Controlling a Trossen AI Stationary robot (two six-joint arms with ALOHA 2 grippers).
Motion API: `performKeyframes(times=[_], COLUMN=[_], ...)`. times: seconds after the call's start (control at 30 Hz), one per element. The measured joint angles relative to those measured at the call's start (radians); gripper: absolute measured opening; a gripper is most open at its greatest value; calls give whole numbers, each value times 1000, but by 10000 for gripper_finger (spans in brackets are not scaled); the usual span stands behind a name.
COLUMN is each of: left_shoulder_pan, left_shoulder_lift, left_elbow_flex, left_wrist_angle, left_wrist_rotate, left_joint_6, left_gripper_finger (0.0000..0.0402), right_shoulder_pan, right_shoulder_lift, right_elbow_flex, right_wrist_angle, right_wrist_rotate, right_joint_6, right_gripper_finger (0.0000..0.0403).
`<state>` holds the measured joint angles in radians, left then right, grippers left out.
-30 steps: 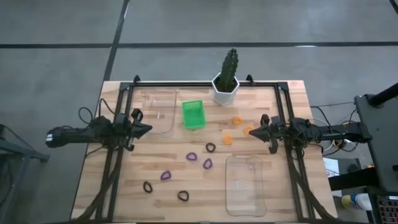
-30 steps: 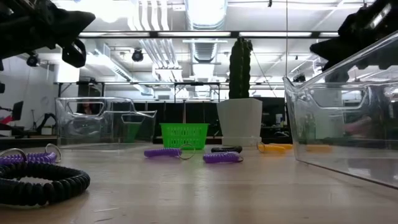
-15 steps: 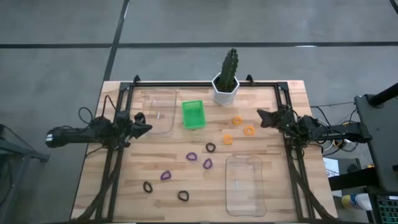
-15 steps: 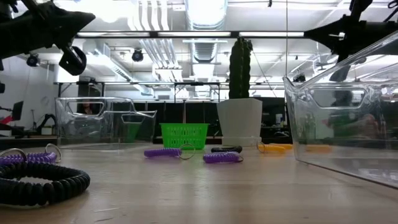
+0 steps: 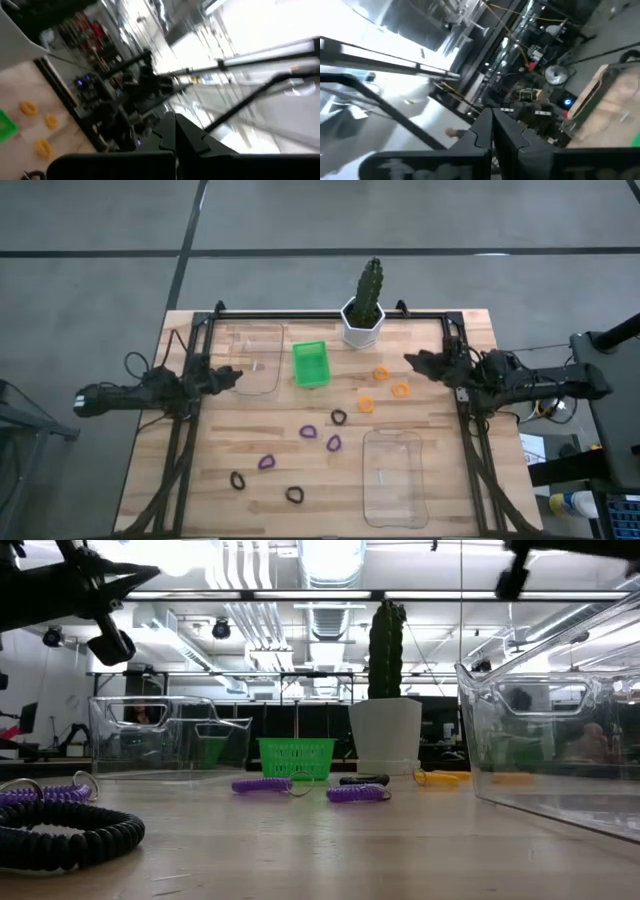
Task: Sort spring keychains
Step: Put the middle yellow spring keychain into the bottom transparent bin
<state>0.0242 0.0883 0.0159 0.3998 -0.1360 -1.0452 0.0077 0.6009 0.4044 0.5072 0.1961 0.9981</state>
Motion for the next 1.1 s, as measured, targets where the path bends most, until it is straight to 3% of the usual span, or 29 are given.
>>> performKeyframes(times=[0.1,0.23,0.33,0.47,0.6,0.73,1.1], left_shoulder_pan=[0,0,0,0,0,0,0], left_shoulder_lift=[0,0,0,0,0,0,0], left_elbow_flex=[8,8,9,10,11,12,13], left_wrist_angle=[4,5,5,6,6,8,11], left_wrist_rotate=[-55,-61,-61,-61,-67,-68,-68], left_joint_6=[-3,-7,-43,-57,-57,-58,-53], left_gripper_finger=[2,2,2,2,2,2,2], right_shoulder_pan=[-41,-68,-71,-85,-99,-126,-191], right_shoulder_lift=[93,246,365,520,649,767,944], right_elbow_flex=[142,361,501,616,649,636,570], right_wrist_angle=[-274,-913,-1255,-1577,-1718,-1725,-1601], right_wrist_rotate=[-74,-130,-130,-140,-98,-64,-65], right_joint_6=[14,91,64,7,-46,-59,-249], right_gripper_finger=[9,25,55,117,185,219,203])
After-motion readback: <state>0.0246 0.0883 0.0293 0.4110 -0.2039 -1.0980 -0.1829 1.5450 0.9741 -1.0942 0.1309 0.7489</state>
